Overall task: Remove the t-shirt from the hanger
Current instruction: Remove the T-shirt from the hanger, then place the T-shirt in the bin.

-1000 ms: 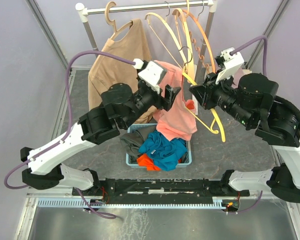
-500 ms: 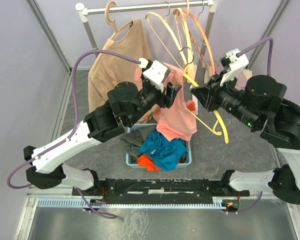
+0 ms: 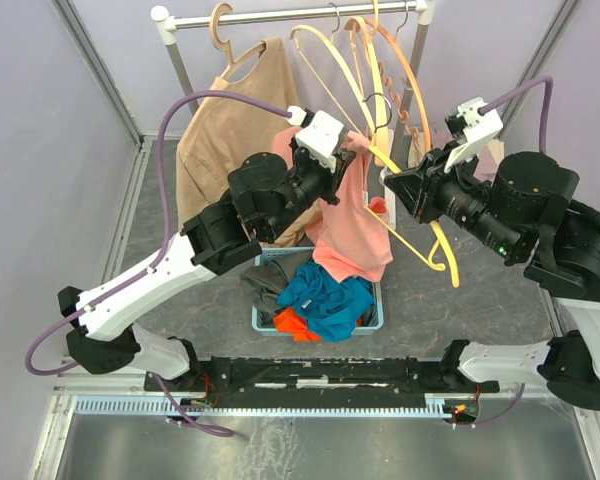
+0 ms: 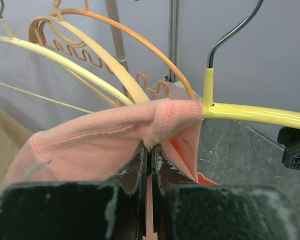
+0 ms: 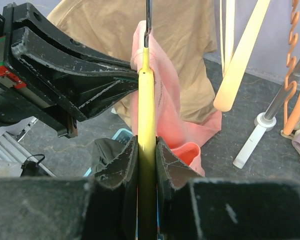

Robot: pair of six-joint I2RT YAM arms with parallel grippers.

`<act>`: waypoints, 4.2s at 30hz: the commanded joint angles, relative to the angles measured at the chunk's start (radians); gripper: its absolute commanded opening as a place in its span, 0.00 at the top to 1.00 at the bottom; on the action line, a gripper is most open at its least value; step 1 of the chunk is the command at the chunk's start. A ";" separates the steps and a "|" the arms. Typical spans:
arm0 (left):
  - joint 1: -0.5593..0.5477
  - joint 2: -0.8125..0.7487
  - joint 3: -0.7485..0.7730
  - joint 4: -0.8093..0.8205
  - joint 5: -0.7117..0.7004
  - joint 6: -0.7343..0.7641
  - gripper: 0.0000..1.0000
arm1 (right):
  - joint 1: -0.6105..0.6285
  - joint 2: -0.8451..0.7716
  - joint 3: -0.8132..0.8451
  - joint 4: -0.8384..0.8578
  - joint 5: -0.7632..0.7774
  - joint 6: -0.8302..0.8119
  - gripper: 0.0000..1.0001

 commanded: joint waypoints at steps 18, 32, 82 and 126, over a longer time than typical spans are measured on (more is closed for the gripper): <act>0.062 0.086 0.301 -0.036 -0.314 0.069 0.97 | -0.003 -0.221 -0.037 0.091 0.012 -0.113 0.99; 0.068 0.079 0.380 -0.027 -0.196 0.081 0.97 | -0.002 -0.320 -0.015 0.075 0.171 -0.168 0.99; 0.069 -0.300 0.006 -0.046 0.254 -0.326 0.97 | -0.002 -0.245 -0.151 0.257 0.291 -0.196 0.99; 0.041 -0.147 -0.714 -0.129 0.422 -0.528 0.97 | -0.002 -0.194 -0.121 0.256 0.234 -0.229 0.99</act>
